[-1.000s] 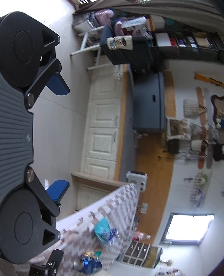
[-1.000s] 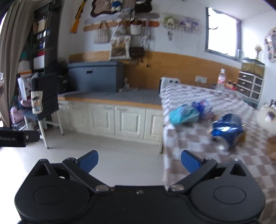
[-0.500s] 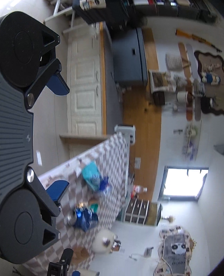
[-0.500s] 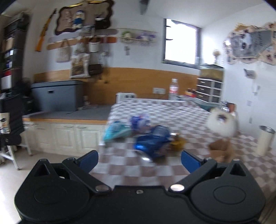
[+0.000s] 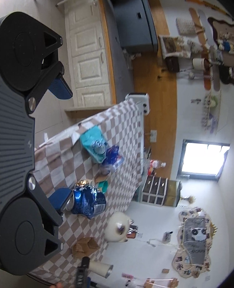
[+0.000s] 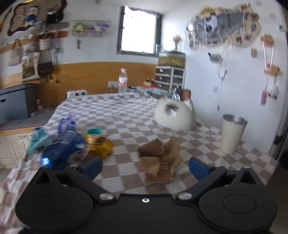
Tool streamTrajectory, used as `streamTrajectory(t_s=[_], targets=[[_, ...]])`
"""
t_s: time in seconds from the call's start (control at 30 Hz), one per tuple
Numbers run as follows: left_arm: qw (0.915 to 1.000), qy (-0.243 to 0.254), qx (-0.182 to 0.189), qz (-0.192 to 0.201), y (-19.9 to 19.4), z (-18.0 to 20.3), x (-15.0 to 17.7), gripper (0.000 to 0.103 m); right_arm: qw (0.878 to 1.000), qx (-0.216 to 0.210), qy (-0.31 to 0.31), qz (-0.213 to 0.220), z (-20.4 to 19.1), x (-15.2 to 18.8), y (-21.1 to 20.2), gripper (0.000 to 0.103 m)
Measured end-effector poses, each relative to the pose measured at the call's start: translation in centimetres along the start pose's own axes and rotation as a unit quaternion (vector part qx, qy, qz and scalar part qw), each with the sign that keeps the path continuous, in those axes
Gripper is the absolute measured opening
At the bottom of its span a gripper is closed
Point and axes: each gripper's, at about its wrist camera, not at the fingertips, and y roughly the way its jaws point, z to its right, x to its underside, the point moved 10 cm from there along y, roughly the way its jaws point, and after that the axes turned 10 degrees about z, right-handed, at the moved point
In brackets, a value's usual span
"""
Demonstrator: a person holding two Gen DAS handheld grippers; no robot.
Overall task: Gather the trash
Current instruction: 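Move both open grippers back toward the checkered table, then grasp the teal wipes pack with the left gripper while the right gripper grasps the cardboard scrap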
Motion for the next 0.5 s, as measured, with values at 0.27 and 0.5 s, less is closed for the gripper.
streamTrajectory(t_s=[0.27,0.5], targets=[[0.9894,0.104,0.099,0.024,5.8,1.2,-1.2,0.103,0.996,0.002,-0.007,-0.089,2.8,2.6,7.8,0.103],[0.9802,0.153,0.124,0.019,12.7,1.6,-2.1,0.103,0.993,-0.013,0.036,-0.111,2.8,4.0,10.4,0.103]])
